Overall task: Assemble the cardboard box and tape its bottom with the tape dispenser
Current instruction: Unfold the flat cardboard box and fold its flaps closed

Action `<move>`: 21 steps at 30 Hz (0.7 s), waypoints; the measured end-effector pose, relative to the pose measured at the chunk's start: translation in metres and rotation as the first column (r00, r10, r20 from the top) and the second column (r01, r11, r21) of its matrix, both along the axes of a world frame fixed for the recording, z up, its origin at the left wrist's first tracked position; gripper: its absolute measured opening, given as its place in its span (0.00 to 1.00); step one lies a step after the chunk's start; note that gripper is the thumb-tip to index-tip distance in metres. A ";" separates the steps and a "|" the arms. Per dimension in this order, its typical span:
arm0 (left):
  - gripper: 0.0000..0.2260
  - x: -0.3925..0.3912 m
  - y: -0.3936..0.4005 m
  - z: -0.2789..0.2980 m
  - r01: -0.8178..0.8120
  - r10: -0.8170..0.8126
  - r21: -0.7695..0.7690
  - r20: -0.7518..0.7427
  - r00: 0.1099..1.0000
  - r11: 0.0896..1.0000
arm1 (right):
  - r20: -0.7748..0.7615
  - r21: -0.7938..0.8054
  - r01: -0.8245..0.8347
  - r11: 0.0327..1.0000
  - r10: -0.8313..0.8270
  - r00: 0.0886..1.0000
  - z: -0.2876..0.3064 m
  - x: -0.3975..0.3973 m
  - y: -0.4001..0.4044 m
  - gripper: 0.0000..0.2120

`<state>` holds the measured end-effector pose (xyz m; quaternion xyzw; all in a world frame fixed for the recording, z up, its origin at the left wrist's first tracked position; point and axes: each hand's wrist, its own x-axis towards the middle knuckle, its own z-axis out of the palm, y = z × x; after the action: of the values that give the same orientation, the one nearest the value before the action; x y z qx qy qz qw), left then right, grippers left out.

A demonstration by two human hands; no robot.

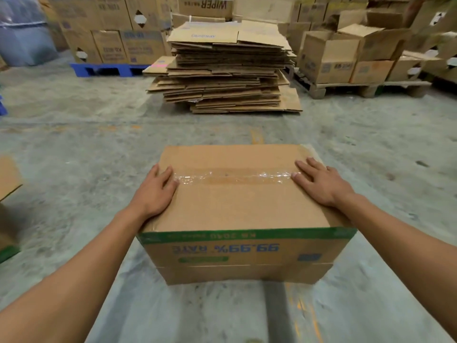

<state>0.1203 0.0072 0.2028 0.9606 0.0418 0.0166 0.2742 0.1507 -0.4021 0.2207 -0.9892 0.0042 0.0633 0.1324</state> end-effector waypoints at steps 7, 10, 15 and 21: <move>0.25 -0.045 0.007 0.021 -0.026 0.026 0.063 -0.001 1.000 0.998 | 0.024 -0.054 -0.013 0.998 0.014 1.000 0.011 -0.035 0.015 0.34; 0.25 -0.065 0.018 0.029 -0.011 0.012 0.121 -0.012 1.000 0.993 | 0.046 -0.043 -0.024 0.999 0.026 0.999 0.010 -0.054 0.025 0.35; 0.25 -0.096 0.022 0.015 0.003 -0.001 0.169 -0.014 1.000 0.986 | 0.082 -0.107 0.002 0.994 0.007 0.997 -0.002 -0.084 0.034 0.31; 0.25 -0.092 0.010 0.021 0.166 -0.180 0.389 0.000 0.984 0.906 | 0.286 -0.250 -0.185 0.950 0.255 0.924 0.014 -0.090 0.090 0.22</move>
<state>0.0285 0.0169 0.2241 0.9953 -0.0527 0.0173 0.0800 0.0605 -0.3121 0.2349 -0.9891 -0.1219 -0.0814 0.0141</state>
